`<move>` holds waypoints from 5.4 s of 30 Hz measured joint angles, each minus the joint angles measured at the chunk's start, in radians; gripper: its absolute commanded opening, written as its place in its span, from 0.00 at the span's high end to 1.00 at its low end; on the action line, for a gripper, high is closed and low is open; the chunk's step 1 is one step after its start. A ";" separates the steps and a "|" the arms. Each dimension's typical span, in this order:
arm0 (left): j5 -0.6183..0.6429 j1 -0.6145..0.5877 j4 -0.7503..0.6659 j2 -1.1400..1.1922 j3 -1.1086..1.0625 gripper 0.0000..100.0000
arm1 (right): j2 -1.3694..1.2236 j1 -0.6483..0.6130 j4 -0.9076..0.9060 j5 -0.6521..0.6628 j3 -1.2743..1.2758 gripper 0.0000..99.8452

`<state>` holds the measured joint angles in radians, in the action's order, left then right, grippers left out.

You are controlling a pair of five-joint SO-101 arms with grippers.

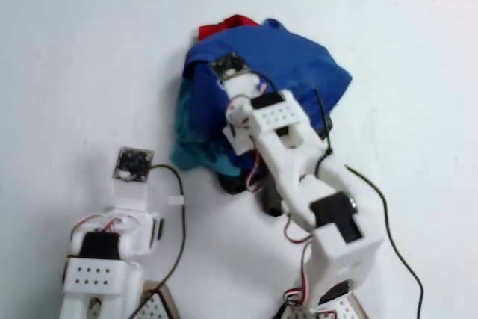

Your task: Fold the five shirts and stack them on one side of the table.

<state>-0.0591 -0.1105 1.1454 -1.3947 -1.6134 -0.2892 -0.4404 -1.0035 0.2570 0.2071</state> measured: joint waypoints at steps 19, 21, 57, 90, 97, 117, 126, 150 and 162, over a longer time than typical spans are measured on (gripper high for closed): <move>0.000 0.000 0.000 0.000 0.000 0.83 | 0.083 -0.157 -0.466 0.052 -0.494 0.97; 0.000 0.000 0.000 0.000 0.000 0.83 | 0.124 -0.187 -0.493 0.052 -0.494 0.93; 0.000 0.000 0.000 0.000 0.000 0.83 | 0.374 0.491 -0.344 0.054 0.181 0.56; -0.074 0.006 -0.554 0.008 -0.052 0.83 | 0.422 0.489 0.384 -0.080 0.669 0.56; -0.348 -0.037 -0.537 0.008 0.089 0.83 | 0.422 0.460 0.404 -0.080 0.672 0.56; 0.032 0.092 -0.324 0.822 0.890 0.62 | 0.422 0.454 0.407 -0.080 0.672 0.56; 0.183 0.199 0.186 1.438 1.562 0.59 | 0.422 0.454 0.407 -0.080 0.672 0.56; 0.075 -0.091 0.626 2.266 2.381 0.98 | 0.422 0.454 0.407 -0.080 0.672 0.56; 0.044 -0.821 0.623 2.303 2.837 0.98 | 0.422 0.453 0.407 -0.080 0.672 0.56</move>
<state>-0.0146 -0.9314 1.7683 0.9083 1.2236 0.1327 0.0123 -0.5969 0.1772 0.8792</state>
